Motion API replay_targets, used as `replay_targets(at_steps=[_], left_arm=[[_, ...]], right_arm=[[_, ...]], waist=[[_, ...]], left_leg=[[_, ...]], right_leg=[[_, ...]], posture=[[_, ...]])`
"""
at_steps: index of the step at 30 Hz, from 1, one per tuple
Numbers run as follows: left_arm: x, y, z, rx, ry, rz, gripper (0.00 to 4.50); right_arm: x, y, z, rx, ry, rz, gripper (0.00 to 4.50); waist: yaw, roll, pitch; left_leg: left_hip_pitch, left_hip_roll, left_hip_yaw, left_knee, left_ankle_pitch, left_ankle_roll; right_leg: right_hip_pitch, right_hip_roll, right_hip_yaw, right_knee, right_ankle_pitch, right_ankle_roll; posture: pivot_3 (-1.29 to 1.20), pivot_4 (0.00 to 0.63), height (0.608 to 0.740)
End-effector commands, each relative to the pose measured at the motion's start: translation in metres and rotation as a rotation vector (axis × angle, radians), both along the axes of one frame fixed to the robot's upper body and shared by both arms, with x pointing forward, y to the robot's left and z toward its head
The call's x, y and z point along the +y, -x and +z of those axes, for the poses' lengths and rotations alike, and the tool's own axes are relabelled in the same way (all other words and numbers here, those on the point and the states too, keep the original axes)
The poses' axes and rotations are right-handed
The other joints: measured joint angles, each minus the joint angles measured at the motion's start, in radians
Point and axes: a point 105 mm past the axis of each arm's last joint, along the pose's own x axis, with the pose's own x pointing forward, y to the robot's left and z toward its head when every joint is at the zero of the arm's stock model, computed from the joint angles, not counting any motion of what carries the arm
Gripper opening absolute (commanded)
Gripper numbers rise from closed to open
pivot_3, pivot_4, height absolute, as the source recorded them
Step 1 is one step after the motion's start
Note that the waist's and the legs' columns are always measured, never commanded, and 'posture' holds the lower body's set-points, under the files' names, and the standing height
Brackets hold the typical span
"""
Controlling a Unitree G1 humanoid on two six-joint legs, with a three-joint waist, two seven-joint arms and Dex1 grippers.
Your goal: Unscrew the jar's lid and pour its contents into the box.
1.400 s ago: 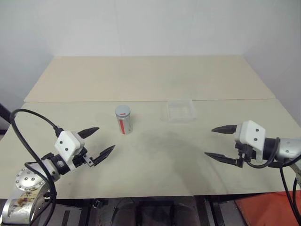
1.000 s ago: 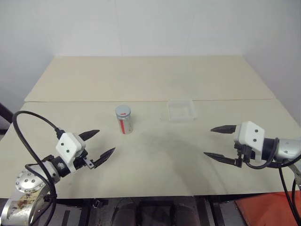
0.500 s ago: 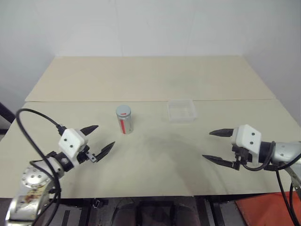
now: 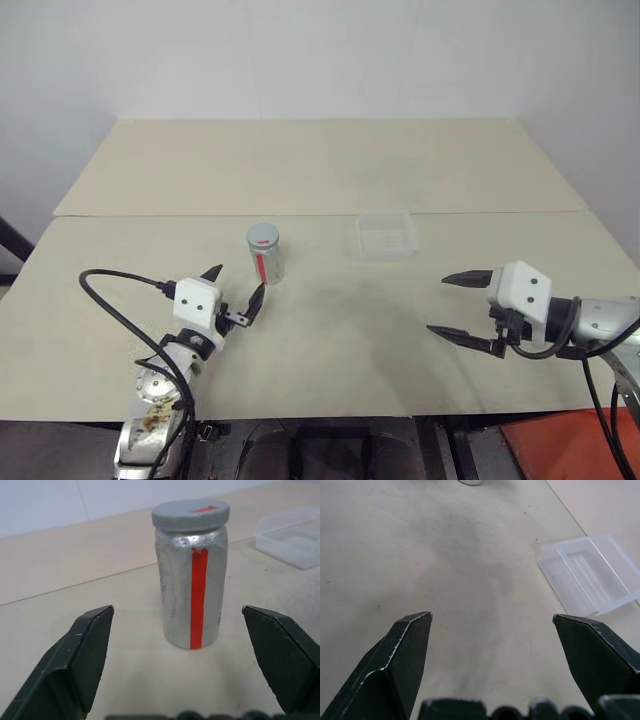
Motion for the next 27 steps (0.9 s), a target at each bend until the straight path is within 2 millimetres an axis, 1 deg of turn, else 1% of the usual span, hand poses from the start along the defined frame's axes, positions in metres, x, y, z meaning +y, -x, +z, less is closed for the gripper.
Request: replay_targets(at_steps=[1, 8, 14, 18, 24, 27], left_arm=[[-0.004, -0.002, 0.007, -0.056, -0.003, 0.005, 4.48], [-0.014, -0.012, 0.004, -0.078, 0.026, 0.016, 4.48], [-0.027, -0.022, -0.001, -0.085, 0.040, -0.013, 4.48], [-0.025, -0.031, 0.002, -0.114, 0.064, 0.049, 4.48], [-0.033, -0.040, 0.001, -0.126, 0.085, 0.050, 4.48], [-0.032, -0.047, 0.002, -0.146, 0.074, 0.091, 4.48]], right_arm=[[0.004, -0.002, 0.007, -0.039, 0.006, 0.013, 4.50], [0.007, -0.004, 0.008, -0.049, 0.001, 0.018, 4.50], [0.003, -0.005, 0.010, -0.058, 0.007, -0.002, 4.50], [0.005, -0.003, 0.013, -0.064, 0.004, -0.002, 4.50], [0.003, -0.002, 0.013, -0.067, 0.011, -0.020, 4.50], [0.002, -0.001, 0.014, -0.069, 0.014, -0.026, 4.50]], waist=[[-0.001, 0.000, 0.000], [0.001, 0.000, 0.000], [0.001, 0.000, 0.000], [0.001, 0.000, 0.000], [0.001, 0.000, 0.000], [0.003, 0.000, 0.000]], left_leg=[[0.000, 0.000, 0.000, 0.000, 0.000, 0.000], [0.000, 0.000, 0.000, 0.000, 0.000, 0.001], [0.000, 0.000, 0.000, 0.000, 0.000, 0.001], [0.000, 0.000, 0.000, 0.000, 0.000, 0.001], [-0.001, 0.000, 0.000, 0.000, 0.000, 0.001], [-0.001, 0.000, 0.000, 0.000, 0.000, 0.001]], right_leg=[[0.000, 0.000, 0.000, 0.000, 0.000, 0.000], [0.000, 0.000, 0.000, 0.000, 0.000, 0.000], [0.000, 0.000, 0.000, 0.000, 0.000, 0.000], [0.000, 0.000, 0.000, 0.000, 0.000, 0.000], [0.000, 0.000, 0.000, 0.000, 0.000, 0.000], [0.000, 0.000, -0.001, 0.000, 0.000, 0.000]], posture=[[0.00, 0.150, 0.740], [0.00, 0.150, 0.740], [0.00, 0.150, 0.740], [0.00, 0.150, 0.740], [0.00, 0.150, 0.740], [0.00, 0.150, 0.740]])
